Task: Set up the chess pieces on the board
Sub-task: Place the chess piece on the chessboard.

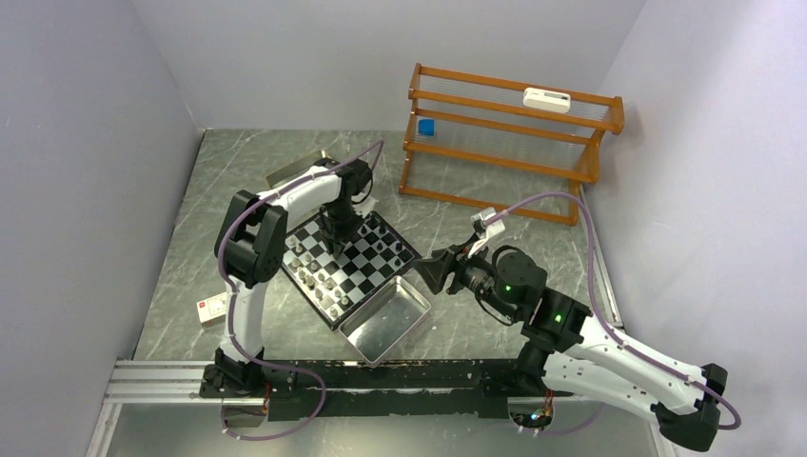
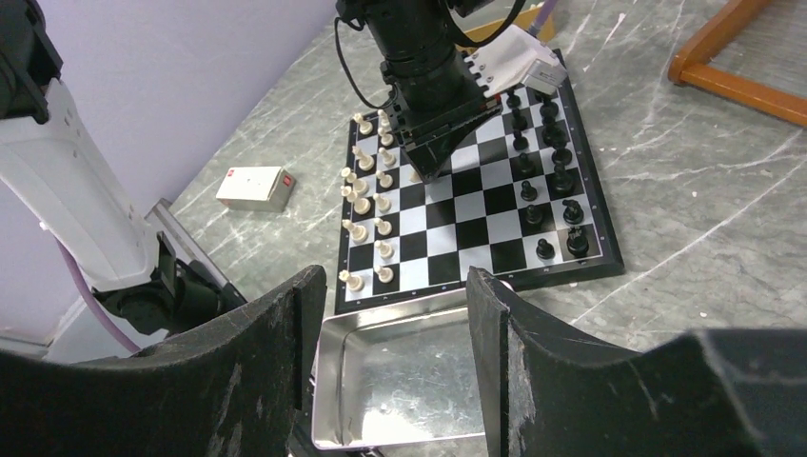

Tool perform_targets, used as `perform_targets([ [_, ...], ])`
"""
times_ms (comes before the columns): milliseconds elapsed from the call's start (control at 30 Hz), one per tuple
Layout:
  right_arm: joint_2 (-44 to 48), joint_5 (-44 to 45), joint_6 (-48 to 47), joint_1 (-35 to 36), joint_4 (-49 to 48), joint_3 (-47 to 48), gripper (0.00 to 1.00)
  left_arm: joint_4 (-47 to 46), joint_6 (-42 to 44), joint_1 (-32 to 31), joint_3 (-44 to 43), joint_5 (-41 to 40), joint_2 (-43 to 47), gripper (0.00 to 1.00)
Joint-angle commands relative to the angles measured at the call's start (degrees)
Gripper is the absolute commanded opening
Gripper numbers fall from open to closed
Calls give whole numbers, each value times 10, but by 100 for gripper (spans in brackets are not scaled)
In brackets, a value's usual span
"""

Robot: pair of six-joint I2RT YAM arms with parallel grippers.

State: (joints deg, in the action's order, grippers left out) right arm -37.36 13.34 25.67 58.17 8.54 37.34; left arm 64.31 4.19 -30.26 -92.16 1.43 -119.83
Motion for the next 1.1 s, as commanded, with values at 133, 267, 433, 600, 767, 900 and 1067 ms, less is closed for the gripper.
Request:
perform_targets([
  [133, 15, 13, 2, -1, 8, 12, 60, 9, 10, -10, -24, -13, -26, 13],
  [267, 17, 13, 2, -1, 15, 14, 60, 7, 10, -12, -28, -13, -26, 21],
  [433, 20, 14, 4, 0, 14, 10, 61, 2, 11, -13, -43, -12, -16, 30],
  [600, 19, 13, 5, -1, 11, 9, 61, -3, 12, -14, -51, -13, -8, 39],
  [767, 19, 16, 5, 0, 13, 9, 61, -13, 16, -14, -44, -13, -2, 41],
  [900, 17, 14, 6, -1, 11, 8, 61, -18, 14, -13, -40, -13, 11, 41],
  [1067, 12, 13, 7, -1, 7, 6, 61, -40, 13, -14, -22, -13, 33, 39],
])
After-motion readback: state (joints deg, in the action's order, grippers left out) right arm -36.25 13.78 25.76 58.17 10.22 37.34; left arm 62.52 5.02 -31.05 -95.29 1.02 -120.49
